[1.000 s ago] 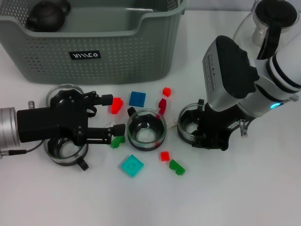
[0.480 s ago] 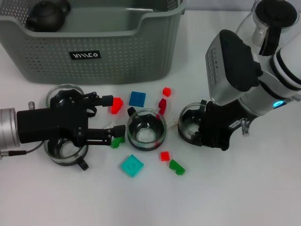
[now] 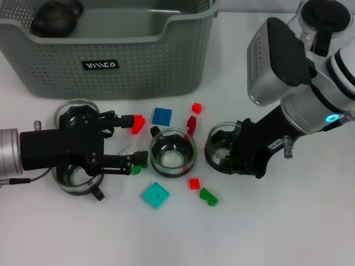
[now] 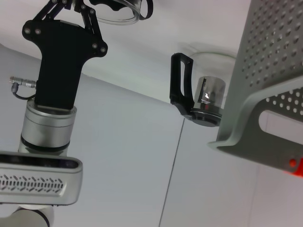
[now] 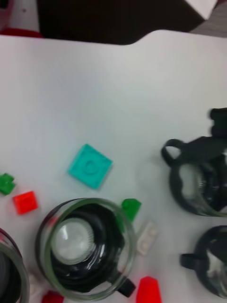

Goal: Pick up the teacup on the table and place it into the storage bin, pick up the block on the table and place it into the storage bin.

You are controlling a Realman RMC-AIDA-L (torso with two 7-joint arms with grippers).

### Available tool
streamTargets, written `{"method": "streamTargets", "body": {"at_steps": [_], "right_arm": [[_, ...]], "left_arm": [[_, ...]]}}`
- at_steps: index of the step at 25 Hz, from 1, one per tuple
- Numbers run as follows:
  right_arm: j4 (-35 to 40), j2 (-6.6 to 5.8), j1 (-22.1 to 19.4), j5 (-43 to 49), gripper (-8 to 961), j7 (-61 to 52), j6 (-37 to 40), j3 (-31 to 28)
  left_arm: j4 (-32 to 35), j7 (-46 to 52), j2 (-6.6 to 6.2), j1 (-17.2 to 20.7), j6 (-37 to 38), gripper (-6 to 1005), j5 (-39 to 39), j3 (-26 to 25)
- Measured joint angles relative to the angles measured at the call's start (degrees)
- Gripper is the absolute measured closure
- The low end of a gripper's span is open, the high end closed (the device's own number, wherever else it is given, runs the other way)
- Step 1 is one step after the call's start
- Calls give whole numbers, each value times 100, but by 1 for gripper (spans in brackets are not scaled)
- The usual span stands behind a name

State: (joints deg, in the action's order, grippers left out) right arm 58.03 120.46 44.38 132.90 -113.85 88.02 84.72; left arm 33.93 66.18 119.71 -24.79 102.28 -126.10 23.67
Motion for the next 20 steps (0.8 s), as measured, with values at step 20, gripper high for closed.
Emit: {"method": "streamTargets", "body": {"at_steps": [20], "right_arm": [[132,17,-54,-194,896,-875,-326,-3]], "left_arm": [[47,-180,-39,-7,59,67,-11,270]]}}
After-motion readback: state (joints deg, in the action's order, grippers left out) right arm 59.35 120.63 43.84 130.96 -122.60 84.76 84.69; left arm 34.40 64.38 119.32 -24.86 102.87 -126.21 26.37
